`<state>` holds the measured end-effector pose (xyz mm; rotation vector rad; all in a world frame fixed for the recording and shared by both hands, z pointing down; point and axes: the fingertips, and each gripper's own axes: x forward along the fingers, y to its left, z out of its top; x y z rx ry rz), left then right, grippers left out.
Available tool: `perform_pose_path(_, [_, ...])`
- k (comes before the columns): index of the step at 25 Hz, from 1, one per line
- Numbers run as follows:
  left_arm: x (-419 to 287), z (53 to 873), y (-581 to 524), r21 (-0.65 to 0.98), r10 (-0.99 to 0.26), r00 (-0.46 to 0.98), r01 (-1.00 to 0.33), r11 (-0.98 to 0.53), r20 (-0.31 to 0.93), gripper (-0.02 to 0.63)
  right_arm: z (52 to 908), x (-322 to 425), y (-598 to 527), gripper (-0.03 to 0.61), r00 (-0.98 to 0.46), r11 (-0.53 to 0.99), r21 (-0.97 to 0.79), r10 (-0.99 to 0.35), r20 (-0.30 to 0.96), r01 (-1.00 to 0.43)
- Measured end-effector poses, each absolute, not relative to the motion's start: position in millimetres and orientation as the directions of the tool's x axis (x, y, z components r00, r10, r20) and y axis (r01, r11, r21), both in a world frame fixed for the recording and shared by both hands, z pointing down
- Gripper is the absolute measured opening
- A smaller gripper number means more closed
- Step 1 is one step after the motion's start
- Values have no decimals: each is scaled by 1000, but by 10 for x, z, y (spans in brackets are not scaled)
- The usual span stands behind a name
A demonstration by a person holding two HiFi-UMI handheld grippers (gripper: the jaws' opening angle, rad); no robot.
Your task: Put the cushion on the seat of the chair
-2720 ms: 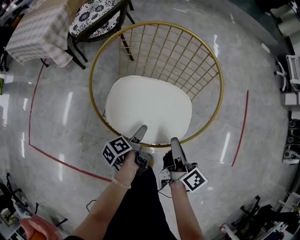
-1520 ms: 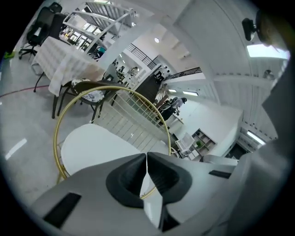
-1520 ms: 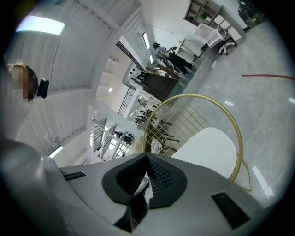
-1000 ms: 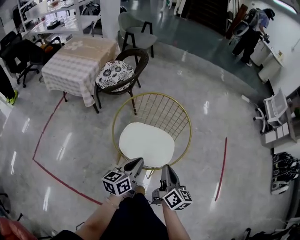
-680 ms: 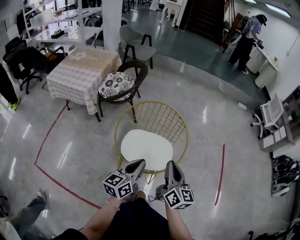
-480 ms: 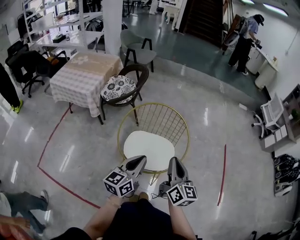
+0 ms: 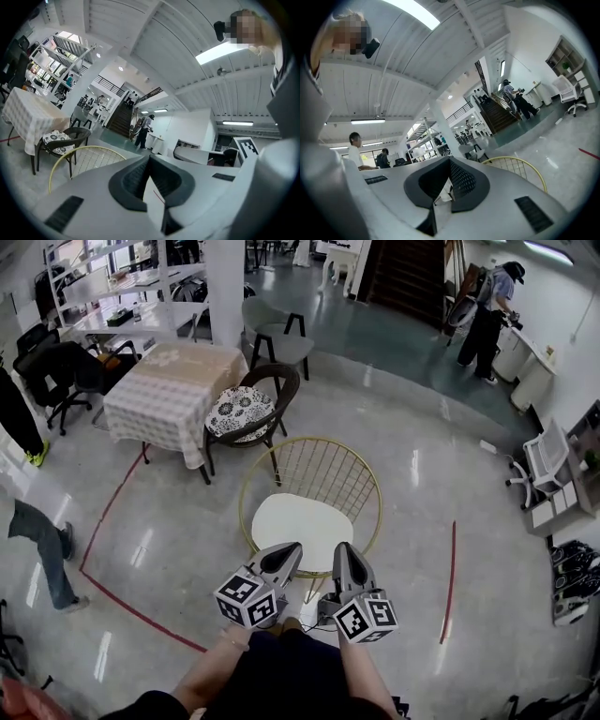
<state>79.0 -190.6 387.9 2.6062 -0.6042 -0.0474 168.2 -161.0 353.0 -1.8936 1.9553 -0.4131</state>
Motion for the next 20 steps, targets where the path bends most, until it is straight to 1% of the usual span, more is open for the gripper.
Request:
perform_pose_path(6, [842, 3888, -1925, 454, -421, 904, -408, -792, 78, 6, 3523, 1674, -1633, -14, -26, 53, -456, -998, -66, -888])
perform_pose_path(10, [820, 3943, -1927, 468, -431, 897, -422, -776, 95, 6, 3581, 1696, -1643, -14, -26, 47, -475, -998, -51, -879])
perform_pose_path(20, [703, 4055, -2017, 492, -457, 880, -456, -742, 128, 6, 3608, 1531, -1767, -14, -71, 91, -519, -996, -58, -850])
